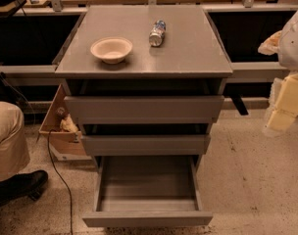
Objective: Close bottom drawer
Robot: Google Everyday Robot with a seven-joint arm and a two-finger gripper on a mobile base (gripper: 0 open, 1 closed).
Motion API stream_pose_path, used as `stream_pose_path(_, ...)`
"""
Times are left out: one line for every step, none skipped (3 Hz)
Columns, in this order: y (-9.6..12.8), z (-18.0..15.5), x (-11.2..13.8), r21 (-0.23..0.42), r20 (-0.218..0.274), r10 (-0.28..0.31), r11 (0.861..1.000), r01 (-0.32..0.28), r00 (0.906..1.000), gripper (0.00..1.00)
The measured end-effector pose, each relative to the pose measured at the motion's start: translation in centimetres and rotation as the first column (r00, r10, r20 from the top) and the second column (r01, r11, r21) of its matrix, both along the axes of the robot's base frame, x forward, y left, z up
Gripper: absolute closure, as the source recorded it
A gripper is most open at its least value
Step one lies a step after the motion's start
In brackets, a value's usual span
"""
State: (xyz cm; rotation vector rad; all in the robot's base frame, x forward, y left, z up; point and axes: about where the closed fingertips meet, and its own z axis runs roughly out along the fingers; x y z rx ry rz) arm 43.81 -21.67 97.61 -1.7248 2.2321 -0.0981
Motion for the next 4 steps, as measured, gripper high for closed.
stream_pose_path(0.0,-0.5,0.1,0.001,0.009,0.000,1.000,0.000,1.0000,0.00)
stream_pose_path(-0.3,-4.4,0.3,0.012,0.005,-0.007,1.000,0.007,1.0000,0.00)
stream_pose_path(0.0,-14.2,0.3,0.080,-0.043,0.017,0.997,-0.014,0.9989,0.00)
stream_pose_path(1.3,-23.9,0.5,0.140,-0.087,0.047,0.990,-0.034,0.9951,0.00)
